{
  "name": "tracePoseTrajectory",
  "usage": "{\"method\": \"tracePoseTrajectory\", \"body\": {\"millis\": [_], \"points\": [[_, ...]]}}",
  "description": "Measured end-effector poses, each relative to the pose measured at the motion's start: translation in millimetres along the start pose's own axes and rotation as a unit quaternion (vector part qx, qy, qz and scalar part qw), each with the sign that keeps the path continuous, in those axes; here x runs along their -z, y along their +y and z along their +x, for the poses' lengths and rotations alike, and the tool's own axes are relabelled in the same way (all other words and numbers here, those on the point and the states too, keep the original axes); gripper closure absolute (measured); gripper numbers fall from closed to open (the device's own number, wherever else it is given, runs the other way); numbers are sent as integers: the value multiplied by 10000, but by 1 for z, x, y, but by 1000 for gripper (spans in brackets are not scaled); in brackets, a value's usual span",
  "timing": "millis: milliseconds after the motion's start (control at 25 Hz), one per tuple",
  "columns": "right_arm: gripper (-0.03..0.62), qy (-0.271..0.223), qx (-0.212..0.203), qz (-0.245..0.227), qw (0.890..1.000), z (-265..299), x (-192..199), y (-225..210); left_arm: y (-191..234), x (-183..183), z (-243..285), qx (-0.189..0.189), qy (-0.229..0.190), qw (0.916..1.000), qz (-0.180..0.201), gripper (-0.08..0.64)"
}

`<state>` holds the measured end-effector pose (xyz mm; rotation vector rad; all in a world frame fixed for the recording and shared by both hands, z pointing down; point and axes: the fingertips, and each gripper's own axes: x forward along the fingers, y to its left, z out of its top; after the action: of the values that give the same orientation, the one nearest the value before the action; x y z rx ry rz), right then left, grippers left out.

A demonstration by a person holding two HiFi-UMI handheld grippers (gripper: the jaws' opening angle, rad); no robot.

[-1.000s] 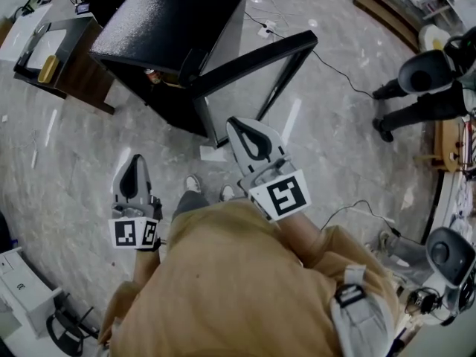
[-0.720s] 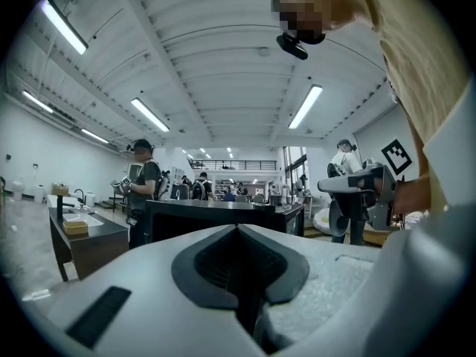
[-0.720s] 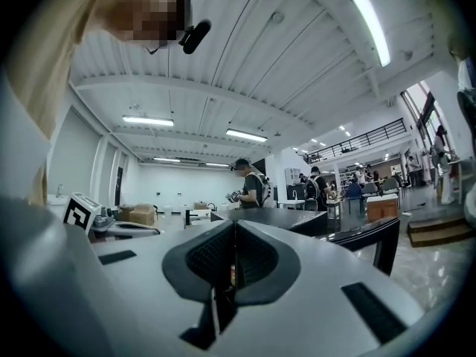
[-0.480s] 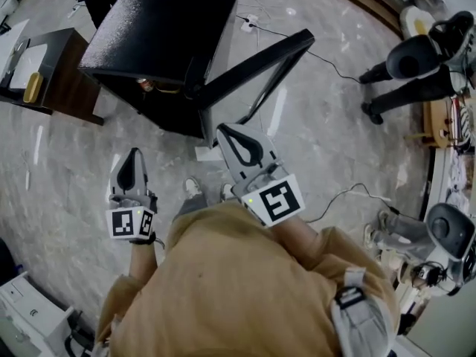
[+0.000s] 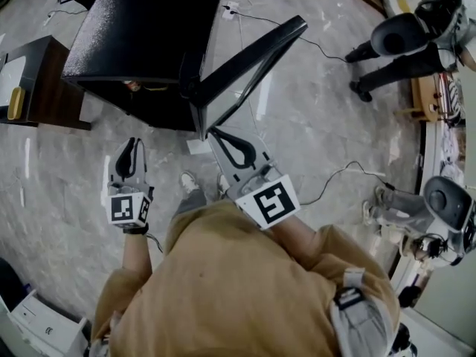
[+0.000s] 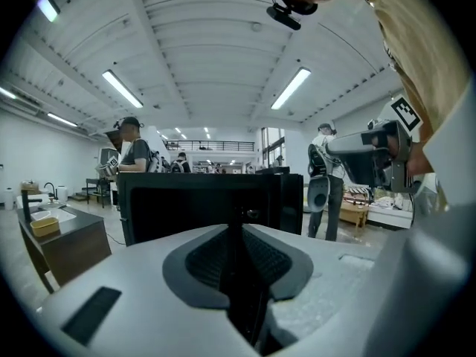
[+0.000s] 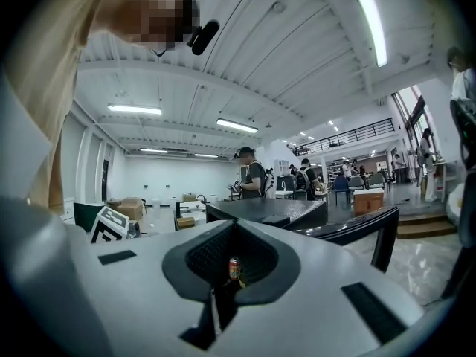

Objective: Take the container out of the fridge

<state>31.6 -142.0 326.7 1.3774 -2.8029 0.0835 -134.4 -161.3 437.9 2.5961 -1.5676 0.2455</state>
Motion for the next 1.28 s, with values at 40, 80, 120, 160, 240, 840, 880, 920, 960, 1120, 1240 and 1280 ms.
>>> {"method": "tracePoseTrajectory", "body": {"millis": [40, 80, 120, 160, 240, 840, 880, 920, 960, 1120, 1240, 1280], "points": [[589, 22, 31, 6, 10000, 2, 2, 1, 1, 5, 5, 76, 64, 9999, 41, 509], [589, 39, 60, 11, 10000, 3, 4, 1, 2, 9, 9, 143, 122, 9998, 92, 494], [589, 48, 87, 17, 9999, 4, 5, 1, 3, 13, 12, 199, 171, 9996, 144, 480], [589, 57, 113, 28, 9999, 5, 5, 2, 4, 15, 16, 246, 212, 9993, 192, 476], [589, 97, 152, 46, 9998, 8, 7, 3, 6, 18, 22, 325, 301, 9985, 307, 476], [589, 266, 462, 53, 9986, 27, 20, 14, 29, 81, 85, 793, 1009, 9813, 1435, 472], [589, 272, 481, 53, 9985, 28, 22, 15, 30, 84, 89, 812, 1024, 9802, 1491, 472], [589, 284, 489, 55, 9984, 29, 24, 16, 32, 88, 92, 833, 1043, 9788, 1555, 471], [589, 313, 489, 58, 9983, 30, 27, 17, 33, 92, 94, 855, 1068, 9772, 1623, 469], [589, 495, 473, 76, 9976, 33, 40, 24, 39, 107, 108, 894, 1145, 9730, 1793, 465], [589, 537, 510, 144, 9971, 35, 45, 28, 45, 117, 119, 916, 1194, 9703, 1891, 463], [589, 538, 523, 172, 9970, 36, 47, 30, 47, 120, 123, 930, 1212, 9688, 1953, 463]]}}
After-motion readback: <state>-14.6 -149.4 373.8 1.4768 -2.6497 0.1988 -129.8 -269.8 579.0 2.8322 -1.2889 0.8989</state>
